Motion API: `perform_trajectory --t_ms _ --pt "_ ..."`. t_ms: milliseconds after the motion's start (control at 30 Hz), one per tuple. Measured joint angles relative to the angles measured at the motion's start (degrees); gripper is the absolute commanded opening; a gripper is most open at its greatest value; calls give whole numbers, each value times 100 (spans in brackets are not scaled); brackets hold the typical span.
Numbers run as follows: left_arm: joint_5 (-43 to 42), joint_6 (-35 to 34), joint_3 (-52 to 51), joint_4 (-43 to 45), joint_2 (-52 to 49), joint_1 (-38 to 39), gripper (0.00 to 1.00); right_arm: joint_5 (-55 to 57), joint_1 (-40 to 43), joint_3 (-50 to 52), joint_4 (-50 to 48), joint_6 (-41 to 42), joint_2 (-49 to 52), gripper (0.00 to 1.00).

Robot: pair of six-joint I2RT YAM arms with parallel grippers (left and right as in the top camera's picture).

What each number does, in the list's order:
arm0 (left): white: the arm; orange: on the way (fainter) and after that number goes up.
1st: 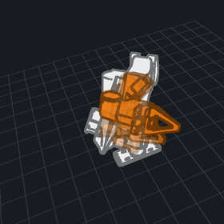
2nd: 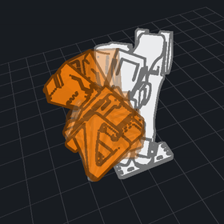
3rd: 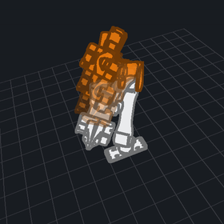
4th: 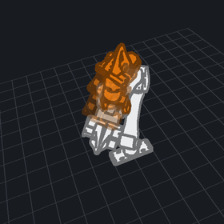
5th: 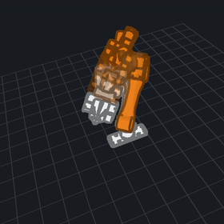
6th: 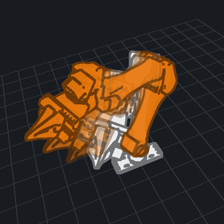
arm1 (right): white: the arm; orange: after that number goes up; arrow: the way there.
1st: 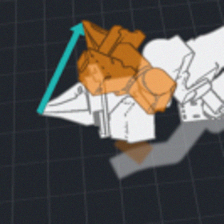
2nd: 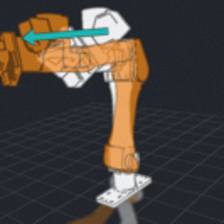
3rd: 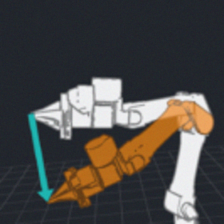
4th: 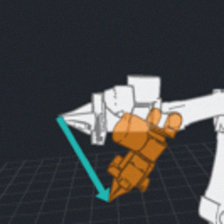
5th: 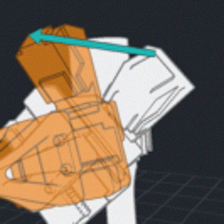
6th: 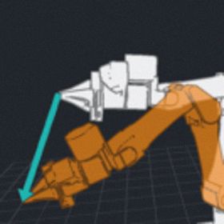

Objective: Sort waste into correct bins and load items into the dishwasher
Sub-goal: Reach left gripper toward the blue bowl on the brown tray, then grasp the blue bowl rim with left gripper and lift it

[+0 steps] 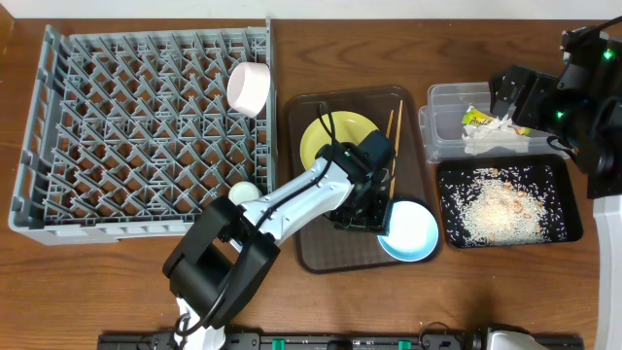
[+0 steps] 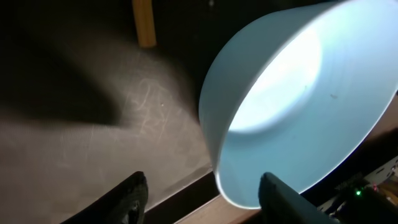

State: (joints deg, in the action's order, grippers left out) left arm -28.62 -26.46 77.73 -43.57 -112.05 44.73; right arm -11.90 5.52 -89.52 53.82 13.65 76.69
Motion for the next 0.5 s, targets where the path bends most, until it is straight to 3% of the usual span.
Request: perform_trajectory --t_ms 333,367,433,500 --pt "-48 -181 271 -284 -496 7 28 0 0 0 0 0 0 99" --pt "-68 -179 332 -345 -597 7 25 0 0 0 -2 0 0 99" --pt "-111 -153 577 -608 -848 7 8 0 0 0 0 0 0 99" --pt "-146 -42 824 -857 -1034 7 8 0 -2 0 0 0 0 99"
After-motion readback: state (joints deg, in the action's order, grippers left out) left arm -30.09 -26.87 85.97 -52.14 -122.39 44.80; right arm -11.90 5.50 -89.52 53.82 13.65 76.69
